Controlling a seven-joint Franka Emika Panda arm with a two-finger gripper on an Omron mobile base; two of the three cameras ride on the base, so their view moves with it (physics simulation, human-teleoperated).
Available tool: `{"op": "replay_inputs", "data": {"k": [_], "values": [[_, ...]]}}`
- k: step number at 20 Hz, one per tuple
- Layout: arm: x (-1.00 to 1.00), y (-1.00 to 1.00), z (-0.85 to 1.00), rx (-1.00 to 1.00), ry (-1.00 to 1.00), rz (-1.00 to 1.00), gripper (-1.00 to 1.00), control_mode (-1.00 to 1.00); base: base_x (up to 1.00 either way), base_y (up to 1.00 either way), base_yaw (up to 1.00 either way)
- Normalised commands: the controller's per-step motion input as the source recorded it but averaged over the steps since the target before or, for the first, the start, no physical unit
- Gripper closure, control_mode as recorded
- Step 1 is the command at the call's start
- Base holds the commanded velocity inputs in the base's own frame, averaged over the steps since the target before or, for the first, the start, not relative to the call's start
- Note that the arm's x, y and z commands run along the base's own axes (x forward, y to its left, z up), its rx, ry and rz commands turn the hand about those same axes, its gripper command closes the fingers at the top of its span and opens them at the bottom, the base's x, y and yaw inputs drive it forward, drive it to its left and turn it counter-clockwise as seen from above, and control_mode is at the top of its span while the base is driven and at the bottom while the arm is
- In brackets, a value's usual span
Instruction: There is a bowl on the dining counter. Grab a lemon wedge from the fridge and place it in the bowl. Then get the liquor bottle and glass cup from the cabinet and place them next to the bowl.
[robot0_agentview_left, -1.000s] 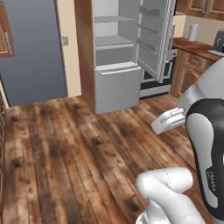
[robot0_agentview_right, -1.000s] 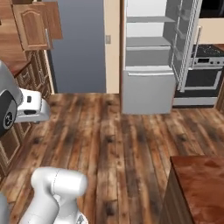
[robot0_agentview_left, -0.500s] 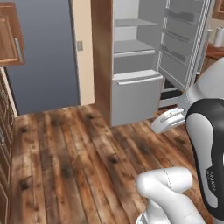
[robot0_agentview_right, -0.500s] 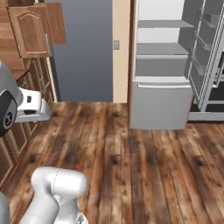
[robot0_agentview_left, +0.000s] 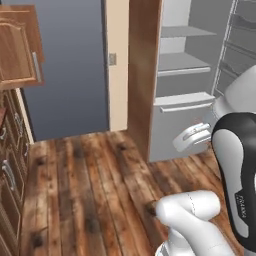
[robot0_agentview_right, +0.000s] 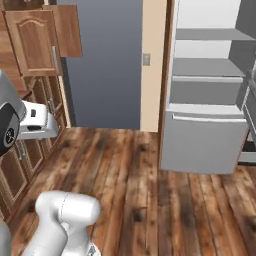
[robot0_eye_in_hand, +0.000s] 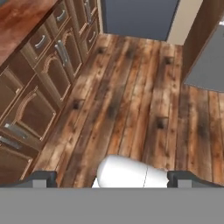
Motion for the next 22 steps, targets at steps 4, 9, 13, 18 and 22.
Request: {"op": "replay_inputs", "data": {"k": [4,9,13,18,22], "values": [[0.00,0.00,0.00,0.00,0.00,0.00,-1.00,1.00,1.00,0.07,0.32],[0.00,0.00,0.00,0.00,0.00,0.00,-1.00,1.00,1.00,0.00,0.36],[0.00,0.00,0.00,0.00,0.00,0.00,-1.00,1.00,1.00,0.00,0.36],[0.00,0.00,0.00,0.00,0.00,0.00,-1.00,1.00,1.00,0.00,0.30],[0.00,0.00,0.00,0.00,0.00,0.00,-1.00,1.00,1.00,-0.11,0.26]]}}
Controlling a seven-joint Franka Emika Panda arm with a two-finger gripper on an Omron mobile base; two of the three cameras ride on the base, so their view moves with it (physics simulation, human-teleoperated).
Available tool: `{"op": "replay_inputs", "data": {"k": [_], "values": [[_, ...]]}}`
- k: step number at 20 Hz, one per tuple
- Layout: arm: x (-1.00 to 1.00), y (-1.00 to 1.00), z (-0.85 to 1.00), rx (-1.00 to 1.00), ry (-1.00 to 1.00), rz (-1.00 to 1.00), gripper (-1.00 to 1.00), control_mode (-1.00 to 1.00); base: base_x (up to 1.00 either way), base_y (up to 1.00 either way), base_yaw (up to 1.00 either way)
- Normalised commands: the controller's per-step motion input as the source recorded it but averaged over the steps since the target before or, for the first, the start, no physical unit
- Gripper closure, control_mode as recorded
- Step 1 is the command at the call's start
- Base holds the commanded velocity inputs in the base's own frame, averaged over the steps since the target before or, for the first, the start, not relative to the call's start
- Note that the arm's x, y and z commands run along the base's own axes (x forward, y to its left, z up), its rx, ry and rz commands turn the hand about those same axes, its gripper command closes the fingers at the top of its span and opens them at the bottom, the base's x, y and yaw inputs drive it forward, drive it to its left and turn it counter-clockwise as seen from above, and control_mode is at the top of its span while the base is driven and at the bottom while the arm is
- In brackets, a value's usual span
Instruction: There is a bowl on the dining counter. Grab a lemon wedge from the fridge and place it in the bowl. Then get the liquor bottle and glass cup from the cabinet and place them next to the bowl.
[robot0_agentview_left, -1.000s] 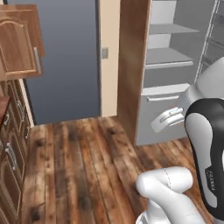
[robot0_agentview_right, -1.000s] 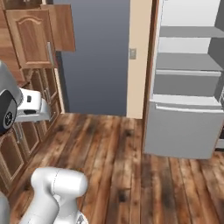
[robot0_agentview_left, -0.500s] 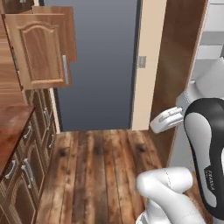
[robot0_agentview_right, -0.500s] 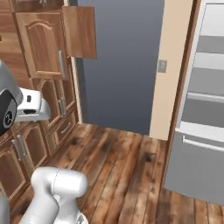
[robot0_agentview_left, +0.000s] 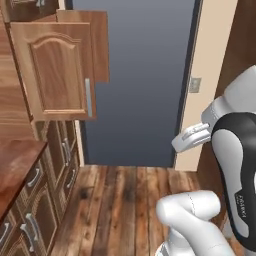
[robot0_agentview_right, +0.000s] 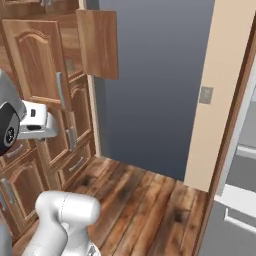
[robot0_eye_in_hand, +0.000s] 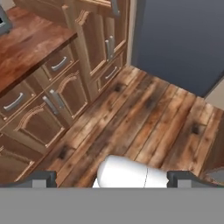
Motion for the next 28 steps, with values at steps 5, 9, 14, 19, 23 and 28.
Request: {"op": "replay_inputs", "data": {"k": [5,9,14,19,23,28], "values": [[0.00,0.00,0.00,0.00,0.00,0.00,-1.00,1.00,0.99,-0.19,0.24],[0.00,0.00,0.00,0.00,0.00,0.00,-1.00,1.00,0.82,-0.17,0.19],[0.00,0.00,0.00,0.00,0.00,0.00,-1.00,1.00,0.74,-0.12,0.11],[0.00,0.00,0.00,0.00,0.00,0.00,-1.00,1.00,0.90,0.00,0.16],[0.00,0.00,0.00,0.00,0.00,0.00,-1.00,1.00,0.97,0.03,0.23],[0.00,0.00,0.00,0.00,0.00,0.00,-1.00,1.00,0.76,0.05,0.34]]}}
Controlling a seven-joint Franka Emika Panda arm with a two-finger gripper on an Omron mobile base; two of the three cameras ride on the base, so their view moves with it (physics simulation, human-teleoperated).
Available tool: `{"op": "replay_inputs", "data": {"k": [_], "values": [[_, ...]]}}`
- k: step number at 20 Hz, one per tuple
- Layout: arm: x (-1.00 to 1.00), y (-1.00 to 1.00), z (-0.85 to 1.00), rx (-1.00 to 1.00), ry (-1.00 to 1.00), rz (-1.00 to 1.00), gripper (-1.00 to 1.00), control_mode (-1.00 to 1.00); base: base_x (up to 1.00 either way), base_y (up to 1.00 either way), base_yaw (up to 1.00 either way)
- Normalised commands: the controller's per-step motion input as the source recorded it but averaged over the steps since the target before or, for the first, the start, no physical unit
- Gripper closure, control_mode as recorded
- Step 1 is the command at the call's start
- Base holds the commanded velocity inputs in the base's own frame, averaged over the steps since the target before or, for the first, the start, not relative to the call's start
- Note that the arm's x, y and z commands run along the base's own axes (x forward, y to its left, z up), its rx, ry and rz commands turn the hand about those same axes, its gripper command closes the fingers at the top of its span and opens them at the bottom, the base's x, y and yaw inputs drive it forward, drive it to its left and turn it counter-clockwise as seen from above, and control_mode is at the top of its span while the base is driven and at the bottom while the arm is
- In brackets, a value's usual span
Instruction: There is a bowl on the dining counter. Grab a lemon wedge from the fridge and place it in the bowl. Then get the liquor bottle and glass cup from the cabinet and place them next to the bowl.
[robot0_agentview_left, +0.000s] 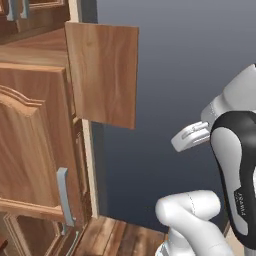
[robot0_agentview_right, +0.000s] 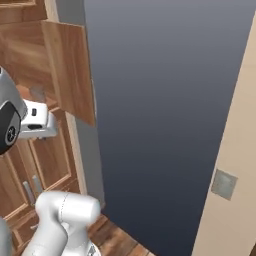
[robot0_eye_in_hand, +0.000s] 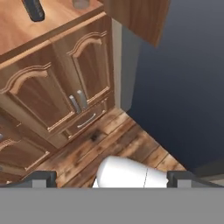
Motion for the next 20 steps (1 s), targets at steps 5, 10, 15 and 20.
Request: {"op": "replay_inputs", "data": {"k": [5,10,15,20], "values": [[0.00,0.00,0.00,0.00,0.00,0.00,-1.00,1.00,0.30,0.08,0.55],[0.00,0.00,0.00,0.00,0.00,0.00,-1.00,1.00,0.54,0.01,0.61],[0.00,0.00,0.00,0.00,0.00,0.00,-1.00,1.00,0.97,-0.04,0.51],[0.00,0.00,0.00,0.00,0.00,0.00,-1.00,1.00,0.99,-0.02,0.41]]}}
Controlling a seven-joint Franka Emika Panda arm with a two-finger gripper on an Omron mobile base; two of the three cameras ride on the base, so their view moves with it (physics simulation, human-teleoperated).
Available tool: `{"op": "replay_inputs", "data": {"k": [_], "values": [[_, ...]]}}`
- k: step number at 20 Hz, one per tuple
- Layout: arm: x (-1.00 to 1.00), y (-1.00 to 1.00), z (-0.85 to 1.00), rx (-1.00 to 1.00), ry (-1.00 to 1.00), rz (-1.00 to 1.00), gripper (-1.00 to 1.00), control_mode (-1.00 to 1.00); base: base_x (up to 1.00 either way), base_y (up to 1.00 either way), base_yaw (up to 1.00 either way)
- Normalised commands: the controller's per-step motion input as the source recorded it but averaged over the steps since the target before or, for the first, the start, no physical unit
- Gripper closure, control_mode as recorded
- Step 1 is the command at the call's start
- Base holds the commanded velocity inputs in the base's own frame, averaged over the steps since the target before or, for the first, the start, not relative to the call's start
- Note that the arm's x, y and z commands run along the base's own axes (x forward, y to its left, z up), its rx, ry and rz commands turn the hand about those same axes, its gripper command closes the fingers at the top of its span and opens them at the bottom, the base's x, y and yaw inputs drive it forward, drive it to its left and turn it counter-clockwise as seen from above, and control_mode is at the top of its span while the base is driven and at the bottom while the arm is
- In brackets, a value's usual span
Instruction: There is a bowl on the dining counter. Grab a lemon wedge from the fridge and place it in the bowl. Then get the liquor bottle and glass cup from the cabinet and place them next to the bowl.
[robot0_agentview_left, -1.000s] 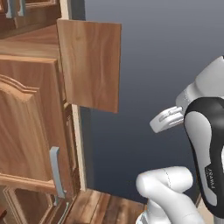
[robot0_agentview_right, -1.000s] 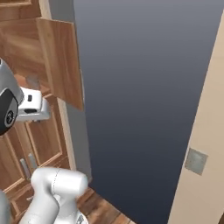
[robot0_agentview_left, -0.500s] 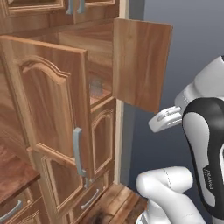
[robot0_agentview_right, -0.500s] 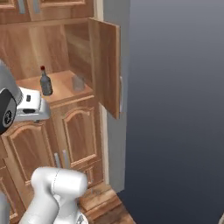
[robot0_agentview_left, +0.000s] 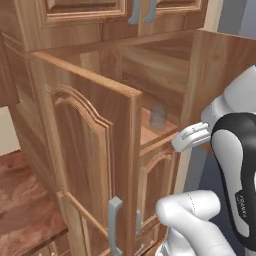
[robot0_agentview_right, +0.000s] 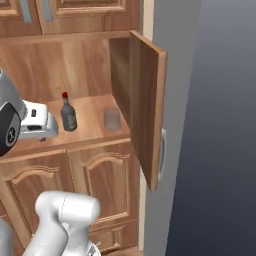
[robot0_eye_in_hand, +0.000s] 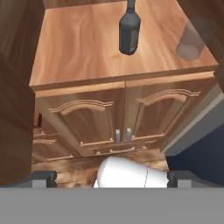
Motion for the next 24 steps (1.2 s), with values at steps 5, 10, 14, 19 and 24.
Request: {"op": "replay_inputs", "data": {"k": [5,10,14,19,24], "values": [[0.00,0.00,0.00,0.00,0.00,0.00,-1.00,1.00,0.40,-0.03,0.36],[0.00,0.00,0.00,0.00,0.00,0.00,-1.00,1.00,0.07,-0.36,0.30],[0.00,0.00,0.00,0.00,0.00,0.00,-1.00,1.00,0.31,-0.55,0.25],[0.00,0.00,0.00,0.00,0.00,0.00,-1.00,1.00,0.34,-0.30,0.14],[0.10,0.00,0.00,0.00,0.00,0.00,-1.00,-1.00,0.34,0.05,0.00]]}}
